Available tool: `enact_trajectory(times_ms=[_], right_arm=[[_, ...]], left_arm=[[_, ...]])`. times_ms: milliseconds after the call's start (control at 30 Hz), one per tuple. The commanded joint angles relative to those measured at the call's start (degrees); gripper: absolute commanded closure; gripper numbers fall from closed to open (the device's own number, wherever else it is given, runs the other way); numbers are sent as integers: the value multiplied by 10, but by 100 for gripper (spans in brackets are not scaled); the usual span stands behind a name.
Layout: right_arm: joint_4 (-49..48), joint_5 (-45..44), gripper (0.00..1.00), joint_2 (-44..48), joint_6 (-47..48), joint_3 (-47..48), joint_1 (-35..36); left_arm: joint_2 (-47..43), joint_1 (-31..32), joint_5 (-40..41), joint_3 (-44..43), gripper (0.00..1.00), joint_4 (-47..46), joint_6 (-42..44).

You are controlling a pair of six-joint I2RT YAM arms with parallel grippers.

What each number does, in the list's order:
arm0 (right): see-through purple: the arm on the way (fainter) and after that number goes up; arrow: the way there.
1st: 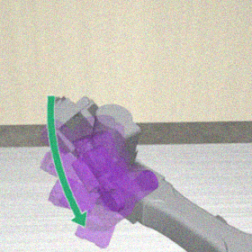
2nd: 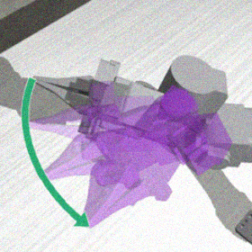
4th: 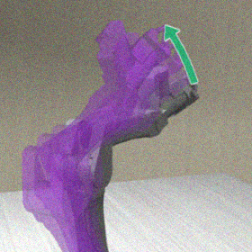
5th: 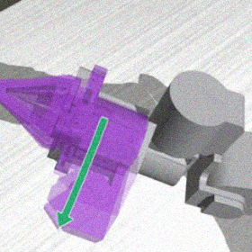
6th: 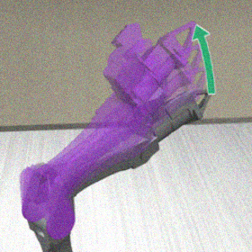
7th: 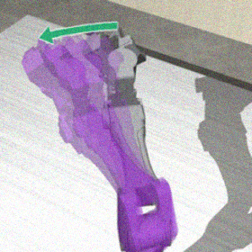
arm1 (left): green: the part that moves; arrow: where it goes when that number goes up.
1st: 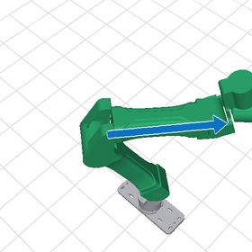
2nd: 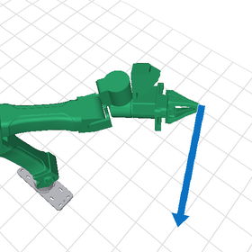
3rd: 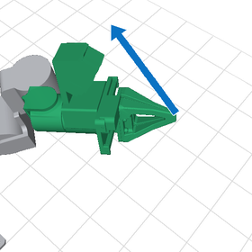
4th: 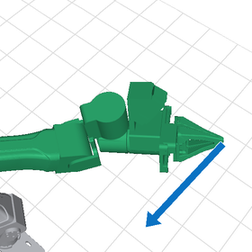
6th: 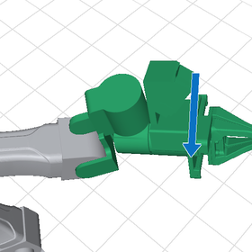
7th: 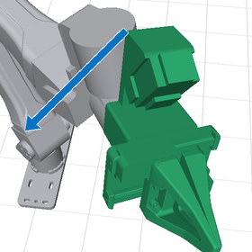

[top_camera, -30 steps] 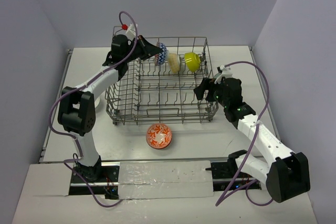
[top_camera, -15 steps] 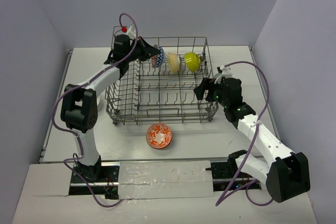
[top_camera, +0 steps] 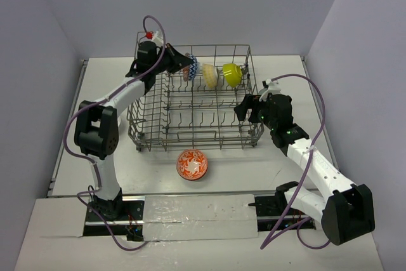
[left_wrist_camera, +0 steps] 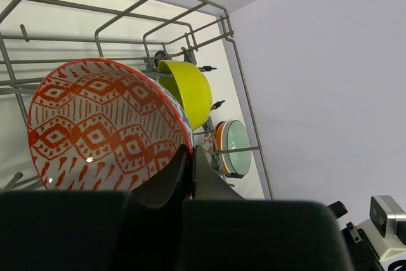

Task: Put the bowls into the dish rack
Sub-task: Insert the bowl into the dish rack.

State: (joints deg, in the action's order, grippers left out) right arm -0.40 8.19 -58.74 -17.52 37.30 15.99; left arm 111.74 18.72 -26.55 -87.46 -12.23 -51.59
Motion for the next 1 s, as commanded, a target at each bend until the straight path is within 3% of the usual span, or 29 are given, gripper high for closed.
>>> enact_trajectory(times_ms=[0, 600, 667, 967], right_arm=[[-16, -4, 13, -4, 4, 26, 4], [-18, -3, 13, -9, 5, 28, 4], [-18, -3, 13, -9, 5, 26, 4], [-17, -3, 13, -4, 6, 25, 4]], left_arm=[[-4, -4, 12, -26, 100, -5, 7], [14, -19, 2, -26, 96, 23, 7], [11, -22, 0, -12, 100, 14, 2], [19, -33, -52, 46, 100, -101, -73]])
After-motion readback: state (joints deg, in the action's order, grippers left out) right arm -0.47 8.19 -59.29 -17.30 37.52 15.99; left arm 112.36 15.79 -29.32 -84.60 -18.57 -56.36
